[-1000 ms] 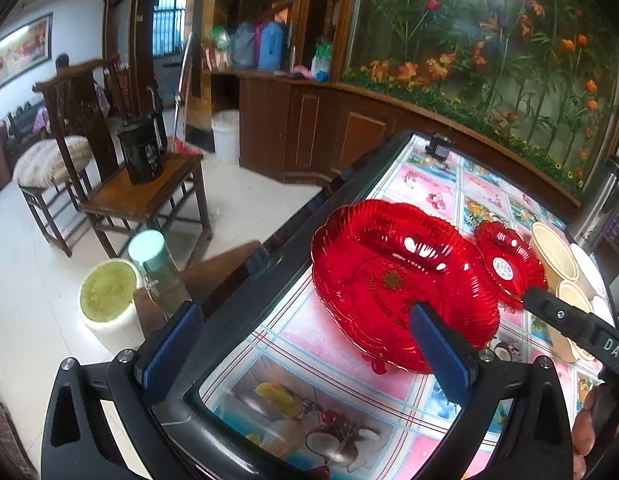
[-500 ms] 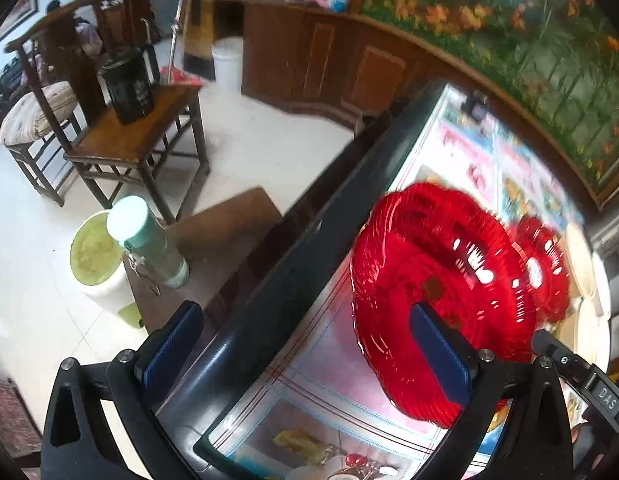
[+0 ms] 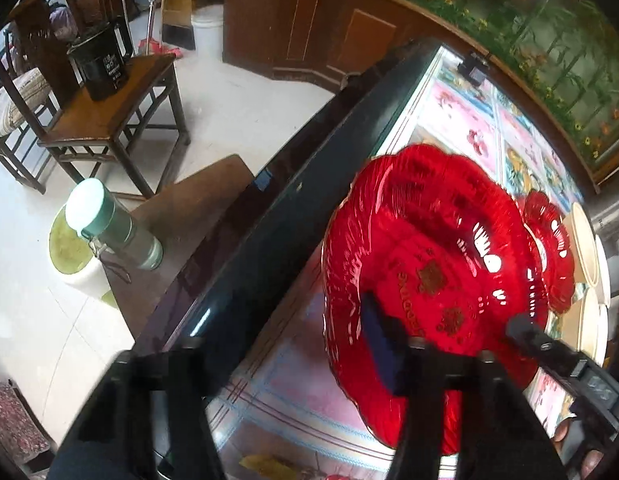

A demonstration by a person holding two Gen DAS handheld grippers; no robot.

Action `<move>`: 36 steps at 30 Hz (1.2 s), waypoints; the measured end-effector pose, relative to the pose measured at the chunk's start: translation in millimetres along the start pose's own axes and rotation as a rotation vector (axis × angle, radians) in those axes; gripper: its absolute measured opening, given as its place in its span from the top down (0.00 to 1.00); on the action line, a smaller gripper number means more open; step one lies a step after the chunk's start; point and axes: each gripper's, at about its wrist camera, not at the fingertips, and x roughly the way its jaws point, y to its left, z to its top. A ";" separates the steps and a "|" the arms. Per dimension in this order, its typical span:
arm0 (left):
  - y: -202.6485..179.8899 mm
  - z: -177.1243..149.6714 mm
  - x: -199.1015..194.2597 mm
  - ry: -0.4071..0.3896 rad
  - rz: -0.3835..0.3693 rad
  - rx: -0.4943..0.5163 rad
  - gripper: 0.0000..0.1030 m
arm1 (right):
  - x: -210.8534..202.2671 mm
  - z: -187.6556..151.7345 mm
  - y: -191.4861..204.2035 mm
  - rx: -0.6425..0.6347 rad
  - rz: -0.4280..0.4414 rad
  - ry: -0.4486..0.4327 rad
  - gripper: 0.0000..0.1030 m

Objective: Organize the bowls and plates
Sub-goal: 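Grasp the rim of the large red plate stack with the left tool and lift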

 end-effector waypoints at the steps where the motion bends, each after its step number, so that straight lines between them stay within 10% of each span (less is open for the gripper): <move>1: 0.7 0.4 -0.2 -0.004 -0.006 -0.001 0.63 | 5.0 0.5 -2.1 0.016 0.014 0.021 0.68; 9: -14.9 0.7 -1.5 -0.034 -0.008 0.065 0.92 | 16.9 -0.4 -11.4 0.063 0.023 0.014 0.92; 36: 26.7 -61.0 -33.7 -0.050 0.095 0.088 0.84 | 15.0 -55.8 18.7 -0.110 0.071 0.081 0.87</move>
